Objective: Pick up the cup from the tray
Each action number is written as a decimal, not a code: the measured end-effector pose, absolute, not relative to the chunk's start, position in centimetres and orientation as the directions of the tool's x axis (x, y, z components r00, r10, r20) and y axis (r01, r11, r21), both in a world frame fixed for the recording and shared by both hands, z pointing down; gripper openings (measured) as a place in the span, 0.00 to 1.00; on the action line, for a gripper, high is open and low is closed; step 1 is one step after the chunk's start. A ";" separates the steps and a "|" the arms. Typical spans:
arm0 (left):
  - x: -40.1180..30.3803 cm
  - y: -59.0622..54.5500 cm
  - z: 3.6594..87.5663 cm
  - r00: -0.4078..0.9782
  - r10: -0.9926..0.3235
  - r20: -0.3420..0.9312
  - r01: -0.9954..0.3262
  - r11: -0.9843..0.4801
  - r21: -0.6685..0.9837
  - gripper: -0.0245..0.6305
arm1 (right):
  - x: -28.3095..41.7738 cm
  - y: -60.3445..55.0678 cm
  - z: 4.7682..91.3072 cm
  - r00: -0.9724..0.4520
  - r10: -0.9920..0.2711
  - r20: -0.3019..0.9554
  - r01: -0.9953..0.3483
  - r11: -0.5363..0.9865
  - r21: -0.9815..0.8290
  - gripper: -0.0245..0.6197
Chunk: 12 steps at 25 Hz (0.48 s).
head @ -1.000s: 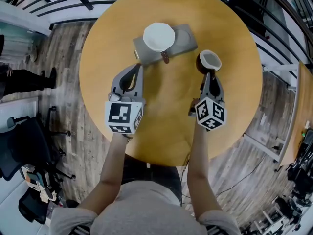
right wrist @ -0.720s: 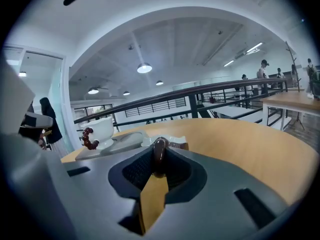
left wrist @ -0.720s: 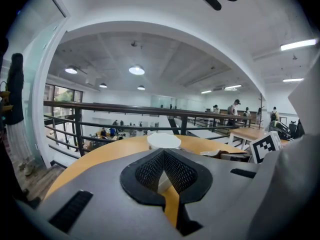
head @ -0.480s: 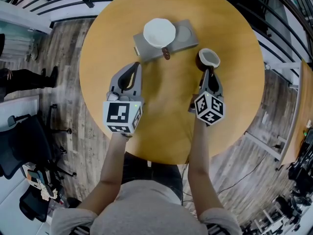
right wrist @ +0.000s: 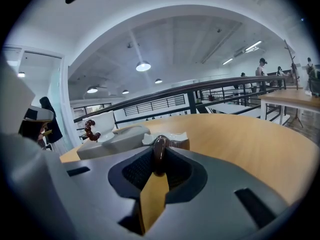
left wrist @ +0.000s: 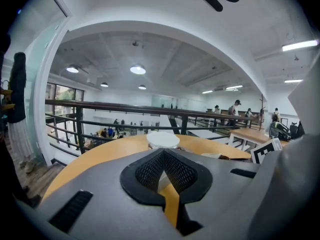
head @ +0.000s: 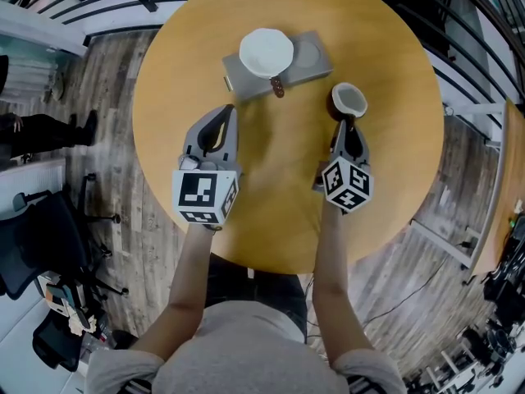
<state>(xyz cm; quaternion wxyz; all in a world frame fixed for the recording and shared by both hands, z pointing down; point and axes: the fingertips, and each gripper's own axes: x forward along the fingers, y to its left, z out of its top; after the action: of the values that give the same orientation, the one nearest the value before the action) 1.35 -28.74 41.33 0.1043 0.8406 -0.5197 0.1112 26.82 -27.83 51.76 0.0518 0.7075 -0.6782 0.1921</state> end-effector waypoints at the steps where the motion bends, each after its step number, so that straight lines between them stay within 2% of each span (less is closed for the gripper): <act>1: 1.4 -28.7 41.3 0.434 -0.851 0.295 -0.897 -0.437 0.060 0.05 | 26.7 -27.8 51.9 0.005 -0.938 0.346 -0.980 -0.072 -0.183 0.11; 12: 1.4 -27.9 41.5 0.434 -0.849 0.302 -0.898 -0.436 0.067 0.05 | 25.8 -26.9 53.6 0.021 -0.874 0.486 -0.997 -0.051 -0.049 0.11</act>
<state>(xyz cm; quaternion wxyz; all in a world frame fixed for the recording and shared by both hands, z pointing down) 1.36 -27.86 41.51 0.1091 0.8398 -0.5198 0.1120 25.77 -26.93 53.60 0.1559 0.6972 -0.6709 0.1985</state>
